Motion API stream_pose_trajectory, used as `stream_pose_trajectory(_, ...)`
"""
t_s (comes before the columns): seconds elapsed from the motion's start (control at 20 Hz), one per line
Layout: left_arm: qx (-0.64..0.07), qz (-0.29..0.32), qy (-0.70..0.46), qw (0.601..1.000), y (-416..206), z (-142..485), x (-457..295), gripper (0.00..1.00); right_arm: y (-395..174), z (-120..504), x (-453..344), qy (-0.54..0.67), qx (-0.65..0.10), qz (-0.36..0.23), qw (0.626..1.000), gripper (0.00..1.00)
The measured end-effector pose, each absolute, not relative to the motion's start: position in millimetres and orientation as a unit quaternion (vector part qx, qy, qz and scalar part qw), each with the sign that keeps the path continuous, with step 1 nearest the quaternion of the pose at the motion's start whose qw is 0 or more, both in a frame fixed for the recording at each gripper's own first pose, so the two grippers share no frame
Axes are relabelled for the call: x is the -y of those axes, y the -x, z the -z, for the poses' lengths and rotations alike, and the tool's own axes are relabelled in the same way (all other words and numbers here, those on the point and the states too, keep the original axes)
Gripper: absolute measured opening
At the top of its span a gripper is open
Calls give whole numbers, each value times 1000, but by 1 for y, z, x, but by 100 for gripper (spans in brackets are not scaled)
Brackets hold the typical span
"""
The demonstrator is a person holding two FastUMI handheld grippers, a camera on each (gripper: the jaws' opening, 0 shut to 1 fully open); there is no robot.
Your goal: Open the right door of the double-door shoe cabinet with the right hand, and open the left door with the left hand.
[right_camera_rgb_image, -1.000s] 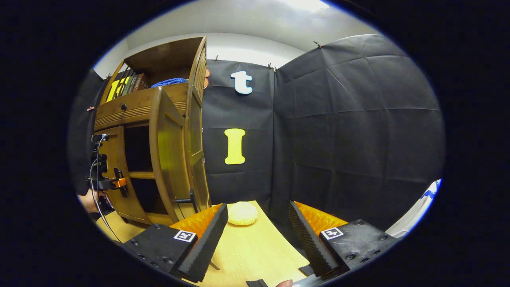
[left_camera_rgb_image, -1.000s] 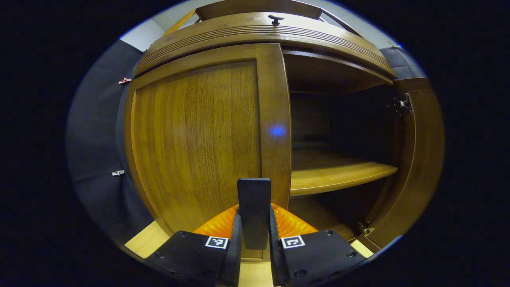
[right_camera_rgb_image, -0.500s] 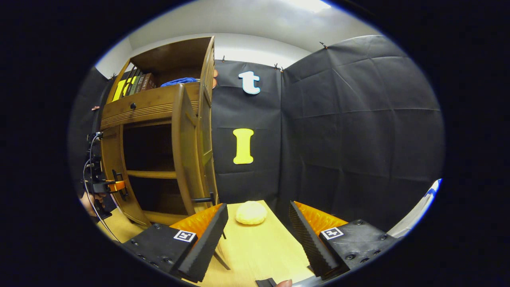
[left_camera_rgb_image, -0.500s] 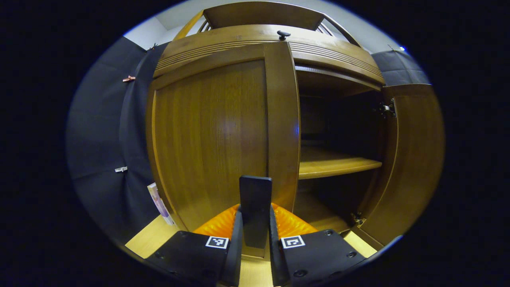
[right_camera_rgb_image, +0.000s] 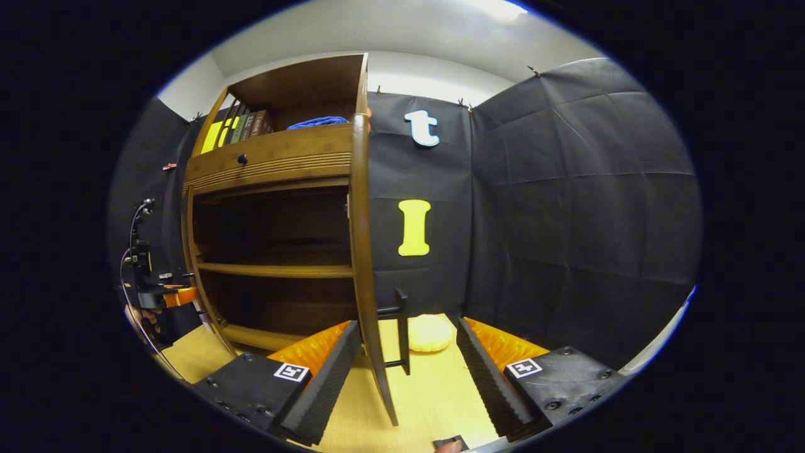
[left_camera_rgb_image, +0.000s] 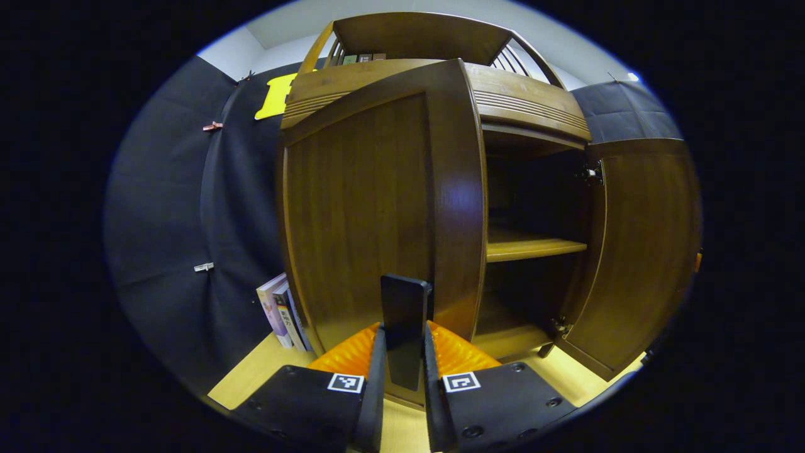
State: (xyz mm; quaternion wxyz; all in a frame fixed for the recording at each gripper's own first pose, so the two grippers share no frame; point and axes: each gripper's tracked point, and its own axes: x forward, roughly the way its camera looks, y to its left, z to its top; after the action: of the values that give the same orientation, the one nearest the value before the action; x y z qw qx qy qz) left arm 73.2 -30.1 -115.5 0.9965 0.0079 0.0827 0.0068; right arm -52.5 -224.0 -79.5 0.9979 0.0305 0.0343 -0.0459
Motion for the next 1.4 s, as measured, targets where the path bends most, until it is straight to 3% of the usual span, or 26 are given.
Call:
stream_pose_trajectory(0.45,-86,-25,-3,996,-36,120,-12,27,43,86,173,-37,-41,10,998,98)
stream_pose_trajectory(0.8,-80,-34,-11,996,-12,122,-52,22,47,82,177,-30,-25,58,998,100)
stream_pose_trajectory(1.4,-76,-42,-1,996,14,126,-94,17,69,77,105,-10,-20,-6,1000,98)
